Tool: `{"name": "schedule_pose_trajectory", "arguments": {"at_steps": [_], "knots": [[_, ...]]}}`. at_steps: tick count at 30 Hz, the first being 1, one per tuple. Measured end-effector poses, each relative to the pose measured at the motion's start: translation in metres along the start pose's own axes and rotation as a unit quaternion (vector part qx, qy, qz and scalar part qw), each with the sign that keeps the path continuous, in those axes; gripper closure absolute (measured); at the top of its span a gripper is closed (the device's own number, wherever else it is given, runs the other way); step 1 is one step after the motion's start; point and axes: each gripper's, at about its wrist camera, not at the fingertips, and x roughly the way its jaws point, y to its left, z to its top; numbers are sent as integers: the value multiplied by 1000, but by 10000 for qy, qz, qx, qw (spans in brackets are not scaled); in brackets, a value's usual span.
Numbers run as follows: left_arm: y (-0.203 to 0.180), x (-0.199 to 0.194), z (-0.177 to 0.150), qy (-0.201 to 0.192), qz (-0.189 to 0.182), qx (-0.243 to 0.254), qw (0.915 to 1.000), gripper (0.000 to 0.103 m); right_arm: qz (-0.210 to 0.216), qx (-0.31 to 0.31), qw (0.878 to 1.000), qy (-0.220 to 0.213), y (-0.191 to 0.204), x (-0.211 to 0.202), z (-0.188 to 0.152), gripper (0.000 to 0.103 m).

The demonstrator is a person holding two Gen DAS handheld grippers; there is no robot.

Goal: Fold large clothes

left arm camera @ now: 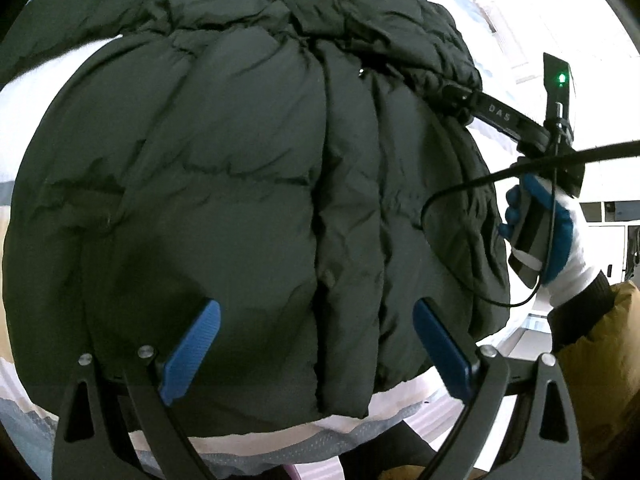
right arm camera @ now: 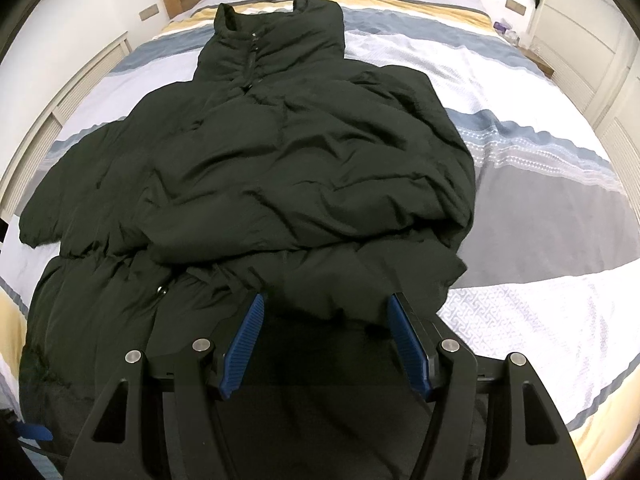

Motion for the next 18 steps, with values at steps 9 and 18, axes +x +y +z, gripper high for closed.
{"name": "schedule_pose_trajectory", "arguments": {"at_steps": [9,18], "knots": [[6,-1,-3,2,-15,-72,10000,5,34,-87,10000,11,13,2,1,39],[12,-5,-5,-49,28,-52,10000,5,32,-125,9999,11,19,3,4,39]]}}
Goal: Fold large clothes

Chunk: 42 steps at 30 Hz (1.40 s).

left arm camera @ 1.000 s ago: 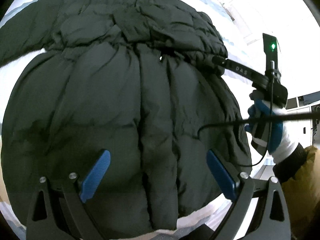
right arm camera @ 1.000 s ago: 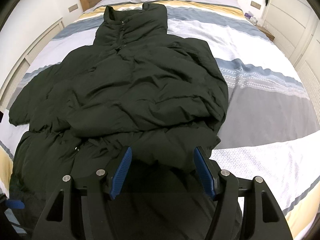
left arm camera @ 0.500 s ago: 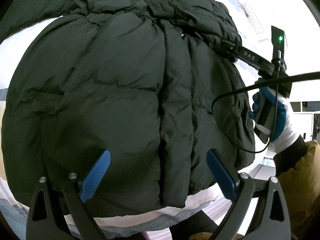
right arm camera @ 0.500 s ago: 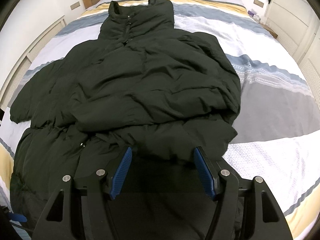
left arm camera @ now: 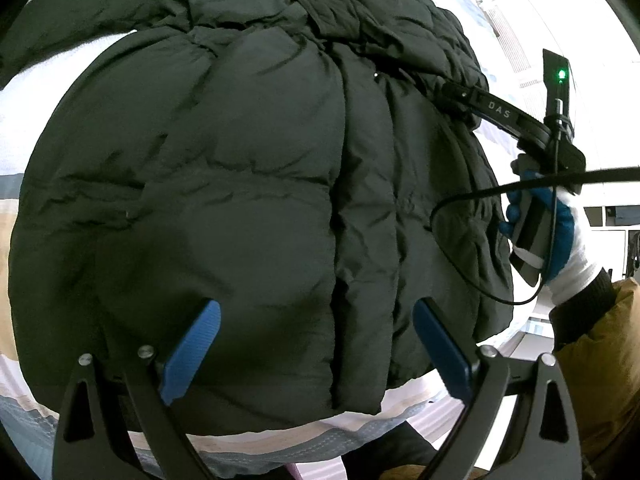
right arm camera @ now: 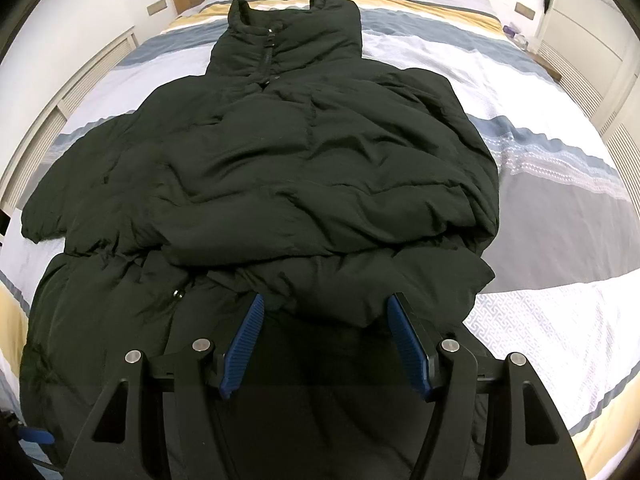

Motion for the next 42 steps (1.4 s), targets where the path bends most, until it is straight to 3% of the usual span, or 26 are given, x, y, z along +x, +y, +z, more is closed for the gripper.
{"name": "schedule_pose_trajectory", "arguments": {"at_steps": [18,31,35,39,42], "knots": [[11,-9,1,-113,116,-19,9999,5,41,-86,10000,-28,17,-1,5,39],[38,-33,10,-369,422,-172,9983,5,110,-142,9998,-125,36,-8,17,39],[54,-44,17,-495,480,-304,9972,5,142,-163,9997,-150,44,-11,23,39],[87,-59,29,-793,294,-698,9940,5,170,-192,9995,-156,53,-12,28,39],[131,-77,45,-1245,374,-1162,9847,5,166,-227,9995,-154,58,-12,31,39]]}}
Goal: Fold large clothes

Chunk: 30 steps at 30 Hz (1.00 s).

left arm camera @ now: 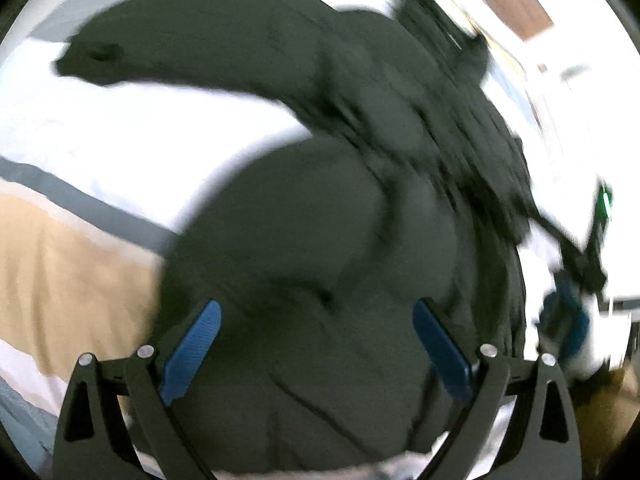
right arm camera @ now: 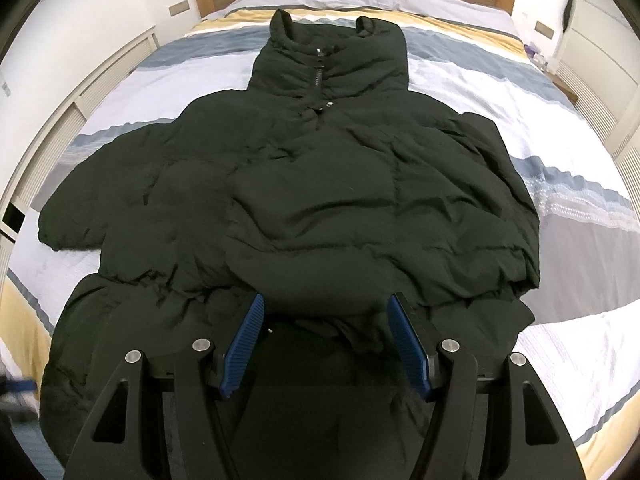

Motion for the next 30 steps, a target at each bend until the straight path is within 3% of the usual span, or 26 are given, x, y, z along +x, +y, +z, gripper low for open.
{"name": "schedule_pose_trajectory", "arguments": {"at_steps": [3,6,10,15,23,25,26,27,30], "knots": [[49,-9,37,-614,178,-550,9964,5,-8,-48,10000,6,5,1,3,39],[96,-13,70,-1103,95,-1141,9873,5,2,-67,10000,28,10,2,5,39],[164,-2,114,-1577,-295,-2019,9662,5,-28,-149,9999,37,16,1,6,39],[215,26,157,-1655,-533,-2640,9487,5,-56,-122,9999,76,16,-2,5,39],[249,57,175,-1786,-1229,-3371,9162,7,-235,-174,9995,92,16,-19,-3,39],[253,56,177,-1905,-1357,-3460,9086,21,-271,-123,9995,110,13,-23,-6,39],[253,56,178,-1918,-1387,-3472,9074,42,-290,-93,9995,116,10,-26,-8,39],[252,56,179,-1909,-1378,-3464,9081,60,-300,-77,9995,112,8,-28,-9,39],[235,45,184,-2031,-1284,-3200,9164,86,-285,-18,9996,64,-1,-37,-13,39]]}}
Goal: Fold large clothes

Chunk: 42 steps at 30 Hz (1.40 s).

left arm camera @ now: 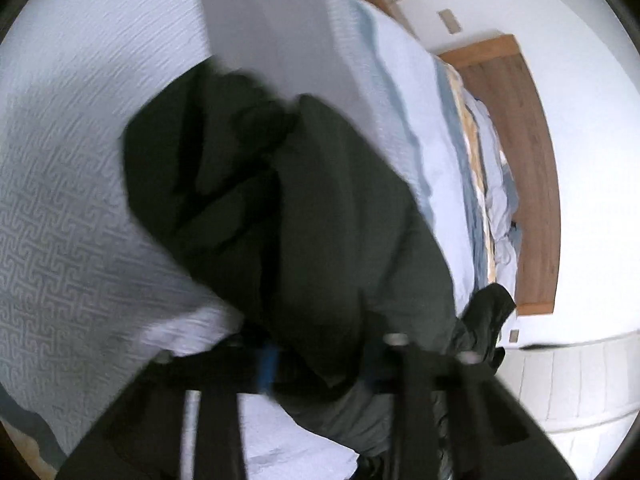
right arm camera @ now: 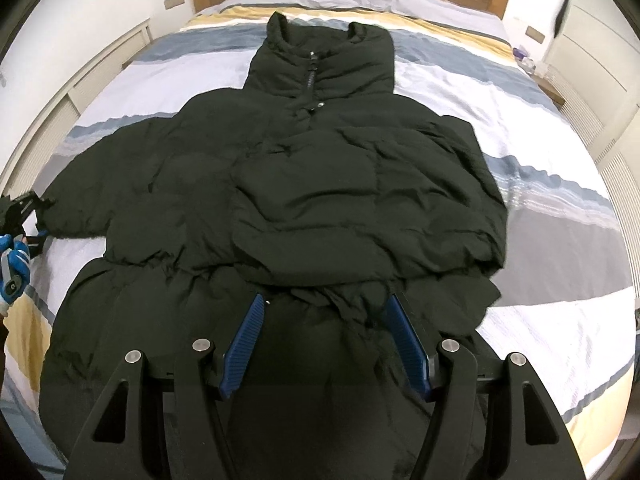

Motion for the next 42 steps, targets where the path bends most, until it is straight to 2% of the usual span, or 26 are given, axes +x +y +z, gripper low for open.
{"name": "schedule_pose_trajectory", "arguments": {"at_steps": [4,6,9,13,20,22,24,27,29,30,31,32,33,36,40,42], "knots": [[-50,-18,-12,-199,87,666,9975,92,90,159,9998,-93,-21,-5,-6,39],[-94,-29,-26,-294,47,1240,9918,92,168,243,9995,-145,-32,-5,-8,39],[-152,-41,-59,-377,-113,2014,9787,92,291,338,9988,-200,-49,-4,-10,39],[-217,-42,-116,-300,-394,2732,9607,93,385,395,9980,-310,-75,-9,-11,39],[-299,-2,-242,368,-601,3825,9213,93,420,591,9961,-503,-134,-22,-14,39],[-311,17,-278,612,-557,4049,9106,93,437,651,9956,-515,-149,-24,-17,39],[-317,34,-305,809,-481,4170,9040,93,444,703,9952,-516,-162,-24,-20,39],[-318,68,-348,1124,-185,4401,8907,93,456,765,9947,-513,-177,-24,-27,39],[-312,83,-364,1341,-75,4396,8881,91,458,821,9943,-498,-186,-24,-33,39],[-310,90,-371,1423,-27,4376,8878,86,460,845,9942,-487,-189,-23,-36,39],[-308,94,-375,1492,-21,4344,8883,82,460,871,9941,-464,-193,-21,-39,39],[-303,96,-380,1593,-66,4313,8880,74,451,888,9940,-448,-196,-20,-41,39],[-300,96,-386,1652,-112,4320,8865,66,445,909,9939,-430,-199,-19,-44,39],[-300,88,-397,1729,-229,4433,8793,53,444,987,9935,-363,-204,-14,-51,39],[-302,59,-392,1849,-491,4521,8712,52,464,957,9937,-349,-200,-10,-48,39],[-305,40,-381,1752,-581,4636,8666,51,502,858,9942,-400,-192,-11,-40,39]]}}
